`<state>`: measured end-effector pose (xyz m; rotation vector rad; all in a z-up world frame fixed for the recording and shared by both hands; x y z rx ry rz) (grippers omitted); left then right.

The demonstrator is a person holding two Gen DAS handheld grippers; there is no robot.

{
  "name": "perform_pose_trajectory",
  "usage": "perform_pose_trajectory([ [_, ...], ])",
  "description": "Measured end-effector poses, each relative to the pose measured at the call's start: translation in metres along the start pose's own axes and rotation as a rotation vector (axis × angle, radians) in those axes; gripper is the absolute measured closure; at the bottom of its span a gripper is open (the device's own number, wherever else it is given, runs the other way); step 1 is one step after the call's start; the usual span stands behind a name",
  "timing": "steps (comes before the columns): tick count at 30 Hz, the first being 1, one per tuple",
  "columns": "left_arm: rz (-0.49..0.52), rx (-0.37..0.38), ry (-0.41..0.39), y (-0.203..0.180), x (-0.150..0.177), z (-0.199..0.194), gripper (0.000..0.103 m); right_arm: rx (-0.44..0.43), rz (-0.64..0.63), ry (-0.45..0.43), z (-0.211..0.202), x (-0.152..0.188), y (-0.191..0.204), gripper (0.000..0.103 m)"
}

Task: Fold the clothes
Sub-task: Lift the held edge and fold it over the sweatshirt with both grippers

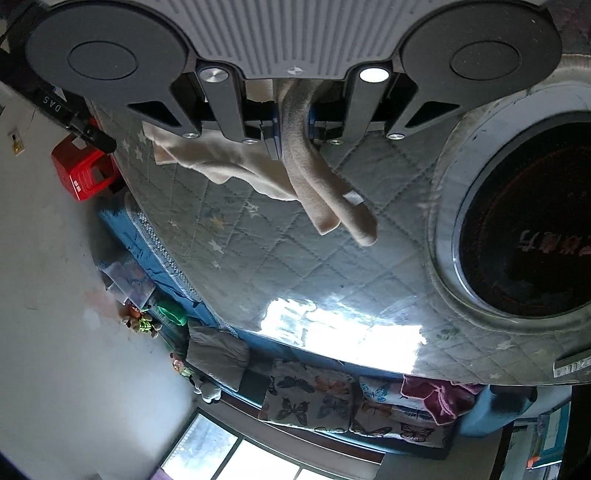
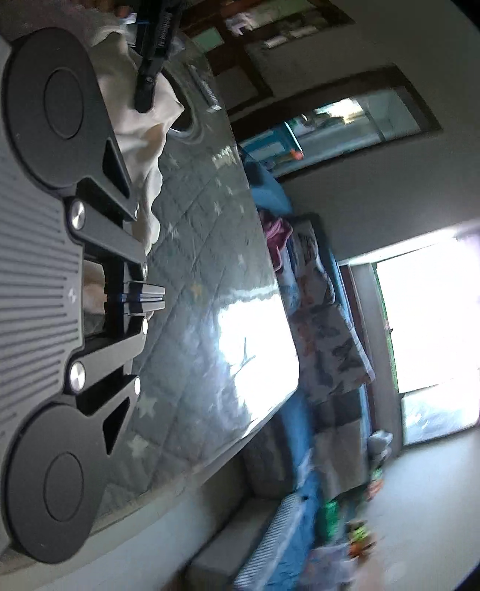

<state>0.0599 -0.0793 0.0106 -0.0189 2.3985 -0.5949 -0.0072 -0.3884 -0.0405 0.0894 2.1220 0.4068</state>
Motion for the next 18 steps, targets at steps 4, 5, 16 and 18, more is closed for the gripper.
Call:
perform_pose_trajectory([
  [4, -0.015, -0.011, 0.008, 0.008, 0.003, 0.002, 0.088, -0.024, 0.072, 0.042, 0.011, 0.012, -0.016, 0.092],
  [5, -0.023, -0.017, 0.012, 0.011, 0.003, 0.002, 0.088, -0.031, 0.088, 0.054, 0.015, 0.016, -0.018, 0.092],
  [16, -0.062, -0.04, 0.042, 0.031, 0.008, 0.012, 0.088, -0.013, 0.006, 0.098, 0.041, 0.033, -0.004, 0.097],
  [18, -0.056, -0.036, 0.036, 0.029, 0.008, 0.011, 0.088, -0.018, 0.005, 0.097, 0.04, 0.033, -0.001, 0.1],
])
Point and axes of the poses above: each gripper's, at about its wrist camera, not at the fingertips, and z roughly the way its jaws point, y to its left, x to its underside, the point moved 2 cm from there along z, roughly the way its jaws point, and after that the axes turned 1 degree about -x, right-handed, at the moved point
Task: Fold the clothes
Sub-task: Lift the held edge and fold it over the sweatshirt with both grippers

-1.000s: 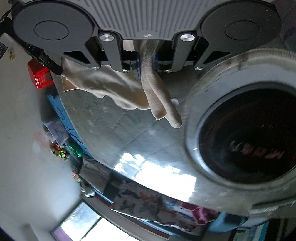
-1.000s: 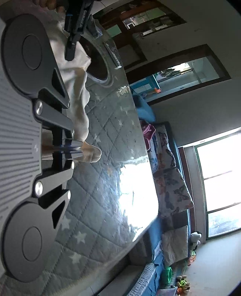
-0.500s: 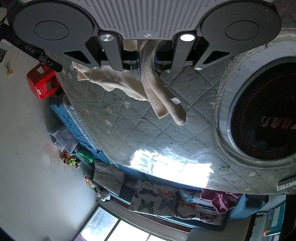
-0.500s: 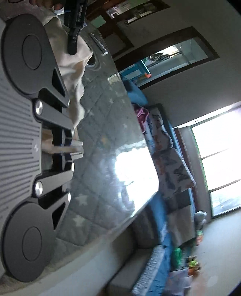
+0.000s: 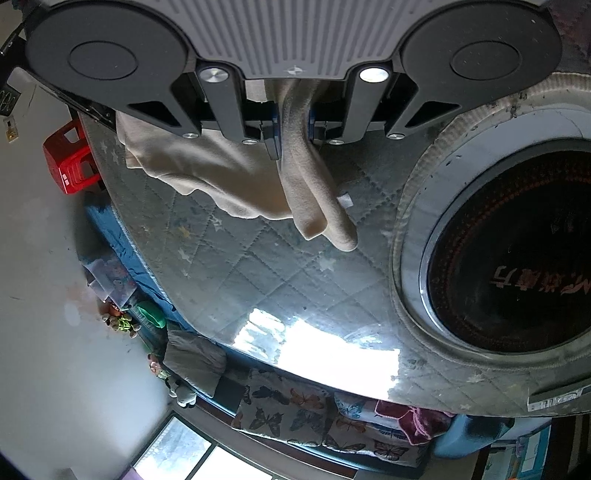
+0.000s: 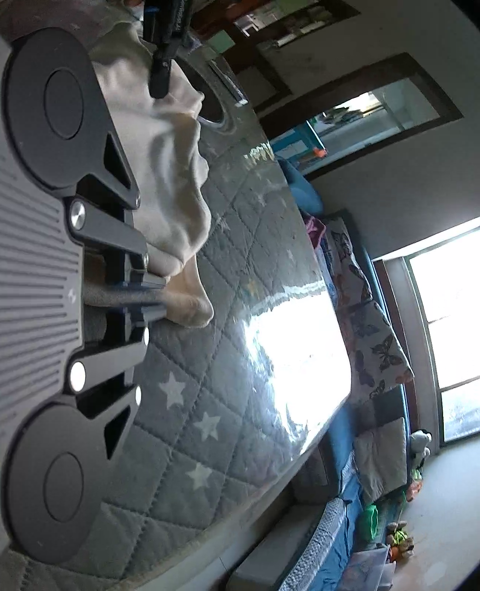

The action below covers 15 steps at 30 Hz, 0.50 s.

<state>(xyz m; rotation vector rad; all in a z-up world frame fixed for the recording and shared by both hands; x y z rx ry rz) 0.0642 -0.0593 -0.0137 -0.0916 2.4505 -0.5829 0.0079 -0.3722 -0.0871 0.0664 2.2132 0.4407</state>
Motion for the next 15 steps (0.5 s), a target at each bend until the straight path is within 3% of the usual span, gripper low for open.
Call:
perform_pose_trajectory([
  [7, 0.05, 0.044, -0.027, -0.022, -0.011, -0.01, 0.089, 0.035, -0.074, -0.095, -0.028, -0.017, 0.01, 0.1],
  [15, 0.093, 0.109, -0.016, -0.068, -0.02, 0.01, 0.09, 0.132, -0.132, -0.168, -0.055, -0.047, 0.004, 0.1],
])
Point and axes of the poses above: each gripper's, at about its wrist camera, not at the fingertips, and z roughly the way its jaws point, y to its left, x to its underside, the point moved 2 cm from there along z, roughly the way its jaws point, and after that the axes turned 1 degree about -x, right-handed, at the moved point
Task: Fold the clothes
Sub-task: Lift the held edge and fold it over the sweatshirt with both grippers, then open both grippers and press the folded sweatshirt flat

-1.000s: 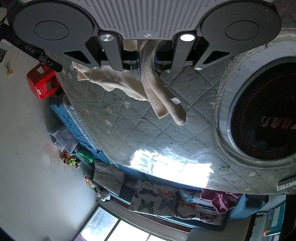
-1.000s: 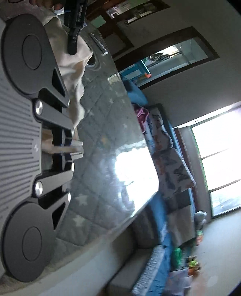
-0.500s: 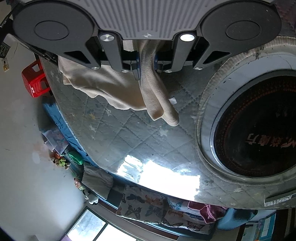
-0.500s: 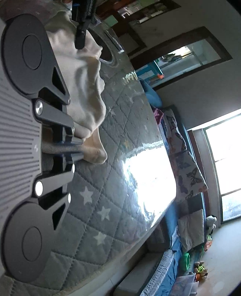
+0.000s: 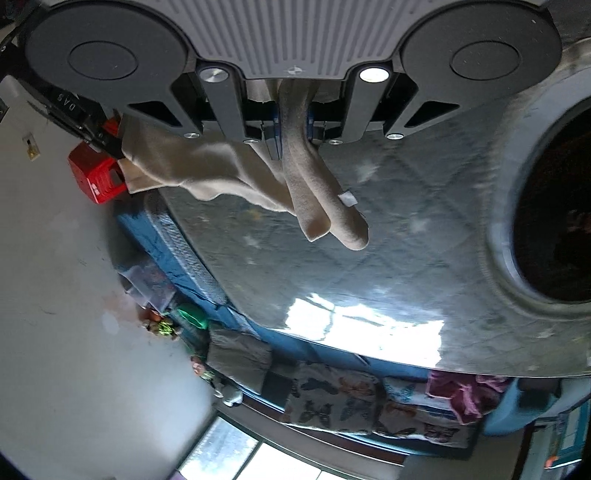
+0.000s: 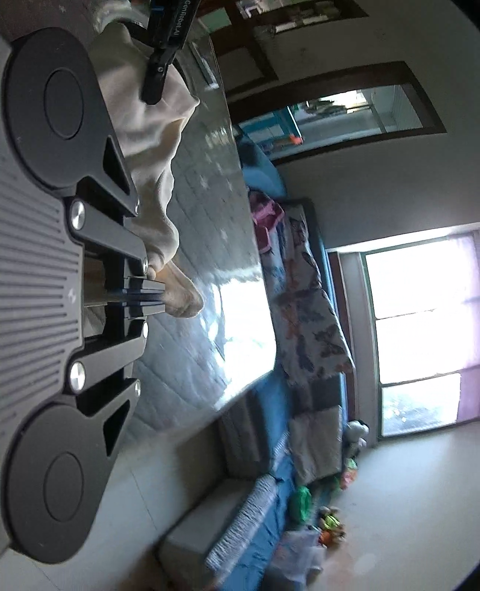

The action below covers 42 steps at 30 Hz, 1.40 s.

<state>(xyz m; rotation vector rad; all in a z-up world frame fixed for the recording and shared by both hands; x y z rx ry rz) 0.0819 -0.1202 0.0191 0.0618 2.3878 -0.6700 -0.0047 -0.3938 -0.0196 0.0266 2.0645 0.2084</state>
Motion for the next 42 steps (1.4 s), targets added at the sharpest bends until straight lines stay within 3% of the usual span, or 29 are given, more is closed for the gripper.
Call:
perform_pose_trajectory([
  [9, 0.051, 0.067, 0.023, -0.047, -0.013, 0.038, 0.089, 0.129, -0.034, -0.015, -0.001, -0.028, -0.037, 0.1],
  [14, 0.082, 0.064, 0.043, -0.055, -0.011, 0.061, 0.089, 0.178, -0.028, 0.012, 0.018, -0.03, -0.058, 0.1],
  [20, 0.083, 0.006, 0.097, -0.04, -0.001, 0.081, 0.083, 0.209, 0.021, 0.079, 0.057, -0.014, -0.08, 0.1],
  [25, 0.117, -0.08, 0.07, -0.027, -0.003, 0.074, 0.067, 0.251, 0.054, 0.072, 0.064, -0.009, -0.092, 0.098],
  [29, 0.136, -0.098, 0.01, -0.03, -0.015, 0.064, 0.069, 0.188, 0.055, 0.062, 0.056, -0.009, -0.084, 0.098],
  [34, 0.188, -0.007, 0.014, -0.054, -0.017, 0.071, 0.07, 0.094, 0.063, 0.106, 0.066, 0.0, -0.071, 0.098],
  [42, 0.198, -0.012, 0.072, -0.055, -0.016, 0.107, 0.075, 0.106, 0.083, 0.144, 0.084, 0.01, -0.077, 0.098],
])
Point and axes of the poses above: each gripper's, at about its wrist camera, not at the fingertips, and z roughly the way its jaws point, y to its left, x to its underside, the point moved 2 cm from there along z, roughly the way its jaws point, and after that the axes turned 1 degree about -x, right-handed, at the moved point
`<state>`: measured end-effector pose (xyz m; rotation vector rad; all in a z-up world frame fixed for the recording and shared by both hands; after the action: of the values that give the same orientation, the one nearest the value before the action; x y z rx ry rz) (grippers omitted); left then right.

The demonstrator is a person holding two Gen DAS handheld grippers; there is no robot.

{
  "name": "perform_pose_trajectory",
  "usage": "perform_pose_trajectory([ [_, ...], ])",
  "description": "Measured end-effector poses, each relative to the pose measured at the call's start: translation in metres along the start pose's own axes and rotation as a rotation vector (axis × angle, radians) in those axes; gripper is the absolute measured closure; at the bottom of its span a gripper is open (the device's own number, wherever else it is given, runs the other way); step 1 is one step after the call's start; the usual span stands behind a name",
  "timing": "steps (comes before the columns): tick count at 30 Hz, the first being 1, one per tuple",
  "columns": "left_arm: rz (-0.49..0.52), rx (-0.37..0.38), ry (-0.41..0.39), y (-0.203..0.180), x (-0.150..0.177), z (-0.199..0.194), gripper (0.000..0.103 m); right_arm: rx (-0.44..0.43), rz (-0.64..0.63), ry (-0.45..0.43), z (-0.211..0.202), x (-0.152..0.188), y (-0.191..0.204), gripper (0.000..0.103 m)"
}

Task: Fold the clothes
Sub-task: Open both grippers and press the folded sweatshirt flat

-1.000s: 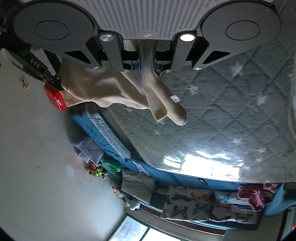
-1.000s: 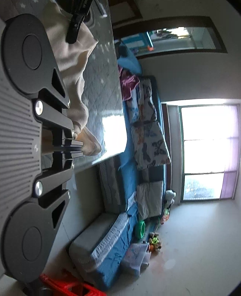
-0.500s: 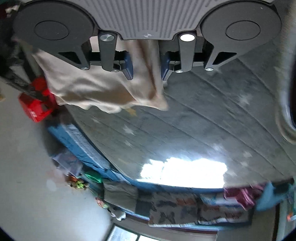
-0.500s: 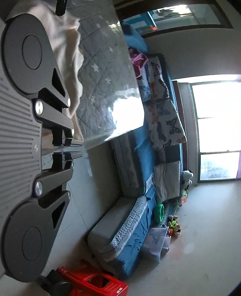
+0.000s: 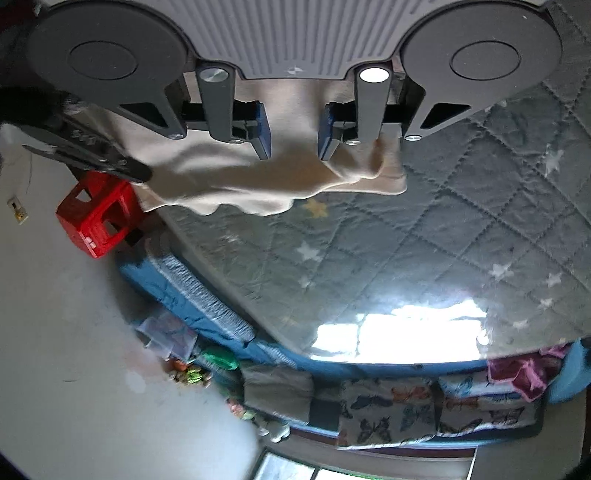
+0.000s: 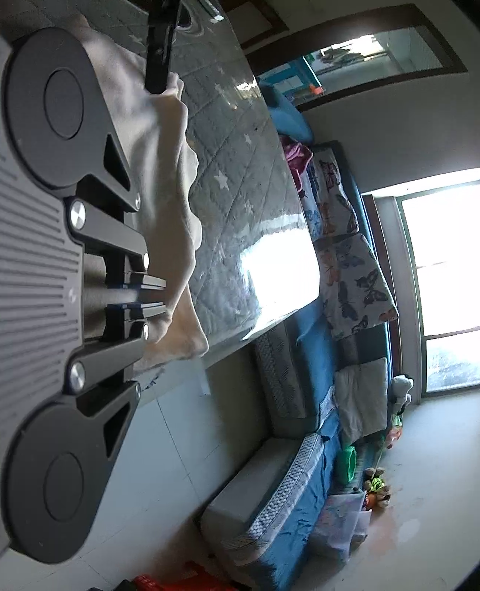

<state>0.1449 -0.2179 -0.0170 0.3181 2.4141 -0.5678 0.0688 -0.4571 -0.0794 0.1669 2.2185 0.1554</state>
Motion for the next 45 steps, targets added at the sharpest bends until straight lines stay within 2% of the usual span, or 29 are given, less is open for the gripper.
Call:
perform_pose_trajectory([
  [5, 0.001, 0.008, -0.017, 0.0, -0.004, -0.005, 0.075, -0.032, -0.055, -0.019, 0.001, -0.011, 0.018, 0.097],
  [9, 0.021, 0.023, -0.039, -0.011, -0.009, -0.005, 0.075, -0.05, -0.068, -0.002, 0.018, -0.017, 0.03, 0.096],
  [14, 0.043, 0.009, -0.008, -0.017, -0.013, 0.015, 0.075, -0.045, -0.074, 0.016, 0.03, -0.018, 0.032, 0.095],
  [20, 0.033, 0.003, -0.004, -0.012, -0.007, 0.014, 0.072, -0.061, -0.079, -0.015, -0.005, -0.012, 0.025, 0.093],
  [24, 0.072, 0.023, -0.025, -0.022, 0.004, -0.007, 0.072, -0.063, -0.081, -0.026, -0.037, 0.005, 0.019, 0.083],
  [30, 0.148, 0.064, -0.027, -0.041, 0.039, -0.033, 0.072, -0.054, -0.043, -0.058, -0.076, 0.036, 0.009, 0.077],
  [35, 0.175, 0.044, -0.033, -0.04, 0.063, -0.039, 0.072, -0.037, -0.053, -0.047, -0.08, 0.058, 0.003, 0.078],
  [40, 0.157, 0.031, -0.052, -0.033, 0.069, -0.049, 0.072, -0.025, -0.054, -0.05, -0.083, 0.052, 0.008, 0.078],
  [45, 0.149, 0.027, -0.052, -0.031, 0.074, -0.052, 0.072, -0.08, -0.114, -0.071, -0.084, 0.044, 0.032, 0.077],
])
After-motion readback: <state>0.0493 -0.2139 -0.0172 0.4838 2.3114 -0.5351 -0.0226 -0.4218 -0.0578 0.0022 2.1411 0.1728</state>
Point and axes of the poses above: each gripper's, at about its wrist camera, not at the fingertips, and z roughly the way its jaws point, y to its left, x to its underside, the point moved 2 cm from there along z, roughly the way its jaws point, and after that the axes turned 1 degree about -x, right-handed, at the moved point
